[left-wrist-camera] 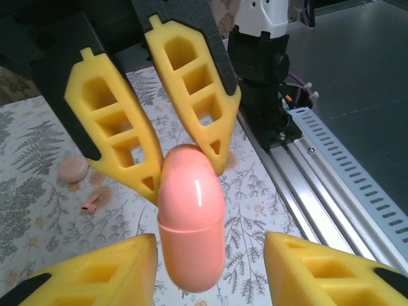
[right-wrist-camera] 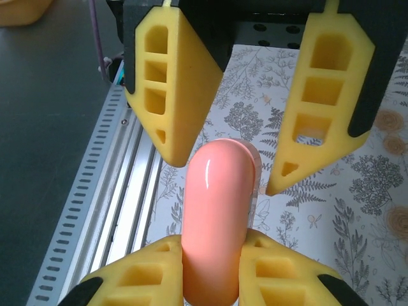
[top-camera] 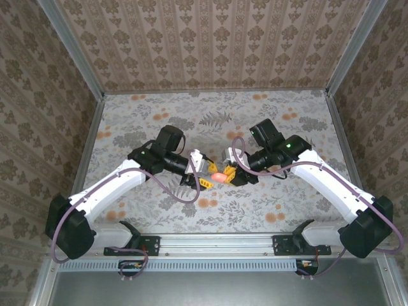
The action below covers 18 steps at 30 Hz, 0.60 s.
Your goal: Insert the wireless bluetooth earbuds into the charging case
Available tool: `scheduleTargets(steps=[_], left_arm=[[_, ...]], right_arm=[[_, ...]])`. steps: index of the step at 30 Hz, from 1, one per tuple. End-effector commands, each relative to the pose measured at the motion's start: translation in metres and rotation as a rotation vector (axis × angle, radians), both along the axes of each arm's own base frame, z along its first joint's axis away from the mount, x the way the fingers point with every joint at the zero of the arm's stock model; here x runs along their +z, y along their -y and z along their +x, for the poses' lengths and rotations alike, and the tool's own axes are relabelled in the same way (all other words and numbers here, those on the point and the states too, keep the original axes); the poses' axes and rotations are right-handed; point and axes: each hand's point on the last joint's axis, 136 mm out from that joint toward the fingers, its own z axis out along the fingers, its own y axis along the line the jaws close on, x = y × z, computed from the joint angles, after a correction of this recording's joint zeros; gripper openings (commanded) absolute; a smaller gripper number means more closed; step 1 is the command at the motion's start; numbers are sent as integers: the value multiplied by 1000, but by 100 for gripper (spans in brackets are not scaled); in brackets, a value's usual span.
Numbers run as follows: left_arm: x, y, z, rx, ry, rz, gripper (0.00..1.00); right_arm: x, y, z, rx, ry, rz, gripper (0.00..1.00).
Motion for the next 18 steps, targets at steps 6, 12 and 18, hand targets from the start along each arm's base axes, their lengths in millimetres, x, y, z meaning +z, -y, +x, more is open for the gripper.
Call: scheduleTargets(steps=[6, 12, 18], left_arm=[[8, 4, -9, -64, -22, -21, 41], [5, 6, -8, -57, -21, -13, 39], [4, 8, -6, -44, -17, -12, 38]], right_arm=[[10, -6, 7, 20, 78, 19, 12], [12, -8, 7, 22, 85, 29, 13], [12, -9, 6, 25, 88, 35, 13]])
